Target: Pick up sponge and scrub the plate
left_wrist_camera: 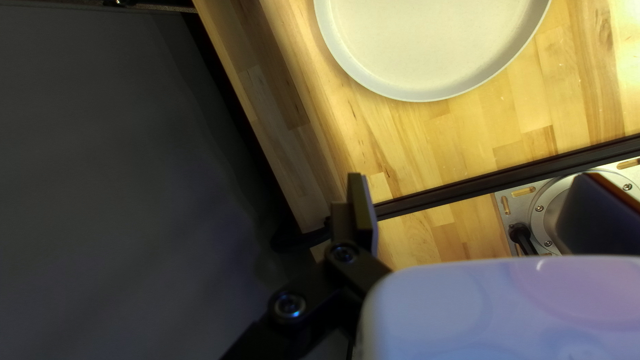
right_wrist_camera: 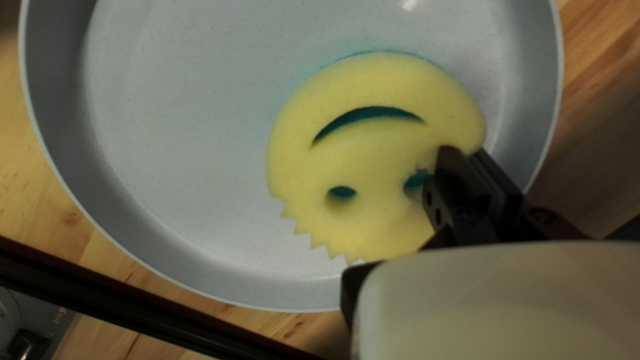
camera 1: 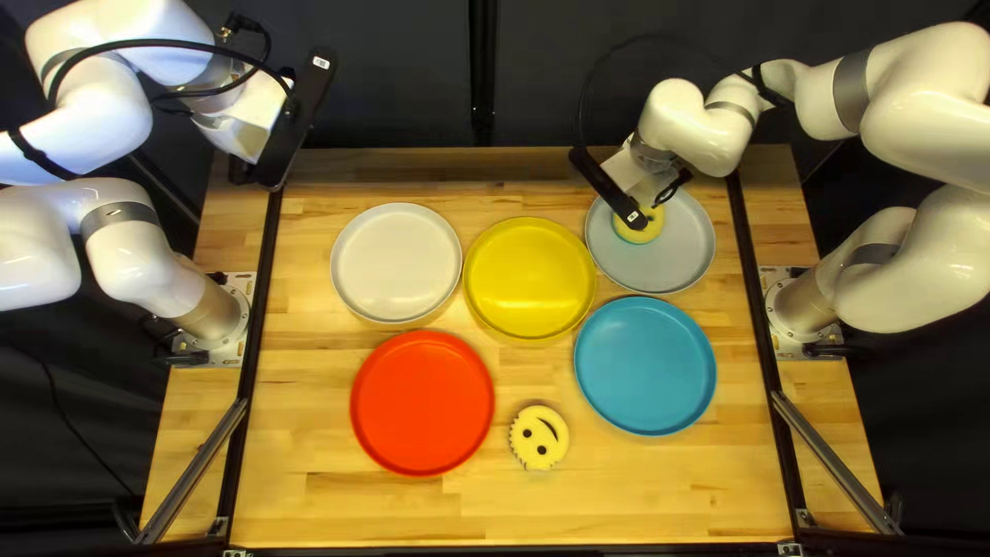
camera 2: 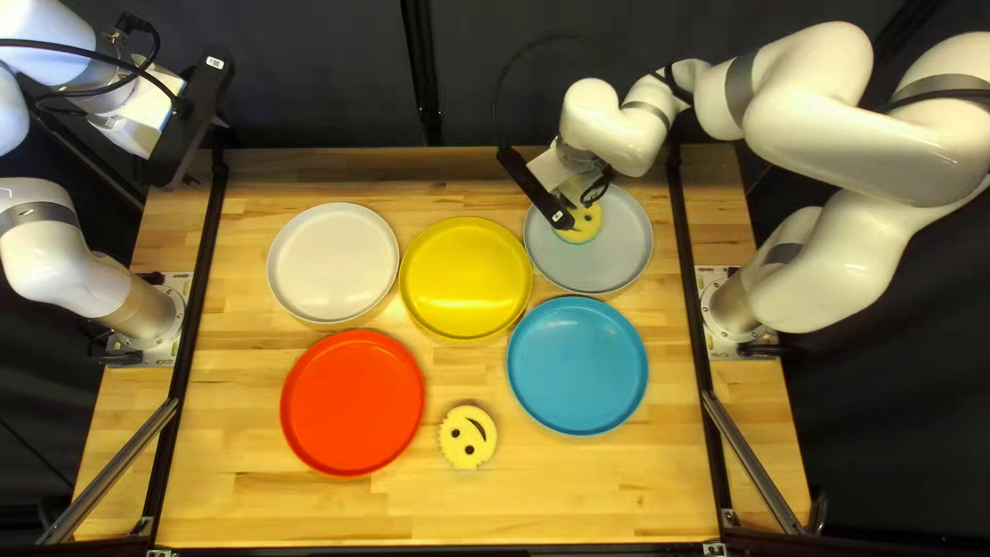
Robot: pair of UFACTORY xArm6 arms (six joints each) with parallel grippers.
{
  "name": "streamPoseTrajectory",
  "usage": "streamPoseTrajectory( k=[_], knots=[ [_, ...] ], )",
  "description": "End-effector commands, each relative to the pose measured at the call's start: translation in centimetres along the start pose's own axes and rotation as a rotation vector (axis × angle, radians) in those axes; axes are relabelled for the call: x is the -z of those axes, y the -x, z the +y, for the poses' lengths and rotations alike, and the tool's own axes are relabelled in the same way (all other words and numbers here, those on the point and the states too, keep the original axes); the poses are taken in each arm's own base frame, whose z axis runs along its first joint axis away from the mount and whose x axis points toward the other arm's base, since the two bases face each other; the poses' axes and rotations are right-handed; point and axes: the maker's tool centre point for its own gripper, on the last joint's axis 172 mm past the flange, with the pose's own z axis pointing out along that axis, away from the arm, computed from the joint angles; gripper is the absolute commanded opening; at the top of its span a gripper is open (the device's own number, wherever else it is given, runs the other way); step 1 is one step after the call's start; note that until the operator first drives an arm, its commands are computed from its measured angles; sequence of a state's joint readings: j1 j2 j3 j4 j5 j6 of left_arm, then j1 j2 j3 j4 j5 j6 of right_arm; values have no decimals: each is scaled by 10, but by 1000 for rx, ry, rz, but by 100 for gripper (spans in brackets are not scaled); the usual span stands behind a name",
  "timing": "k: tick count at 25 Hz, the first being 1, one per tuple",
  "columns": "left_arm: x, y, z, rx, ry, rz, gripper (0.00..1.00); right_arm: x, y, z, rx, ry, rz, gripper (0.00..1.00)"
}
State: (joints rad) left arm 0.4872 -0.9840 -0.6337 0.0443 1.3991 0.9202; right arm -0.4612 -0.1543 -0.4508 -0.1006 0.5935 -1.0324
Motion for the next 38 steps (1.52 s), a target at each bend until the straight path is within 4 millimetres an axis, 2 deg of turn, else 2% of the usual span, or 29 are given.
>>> streamPoseTrajectory(
  k=[1,5,12,17,20,29,32,35,38],
  knots=[
    [0,0,0,0,0,0,100,0,-13,-15,17,12,6,0],
    [0,0,0,0,0,0,100,3,-1,-6,18,15,9,0],
    [0,0,0,0,0,0,100,-7,35,30,-1,13,22,0],
    [0,0,0,0,0,0,100,-10,49,38,-7,10,30,0],
    [0,0,0,0,0,0,100,-11,49,30,-9,8,33,0],
    [0,0,0,0,0,0,100,-4,15,-26,18,36,29,0],
    [0,0,0,0,0,0,100,-1,9,-39,29,42,27,0],
    [0,0,0,0,0,0,100,-5,7,-41,40,41,28,0],
    [0,0,0,0,0,0,100,-9,17,-32,42,34,37,0]
  ],
)
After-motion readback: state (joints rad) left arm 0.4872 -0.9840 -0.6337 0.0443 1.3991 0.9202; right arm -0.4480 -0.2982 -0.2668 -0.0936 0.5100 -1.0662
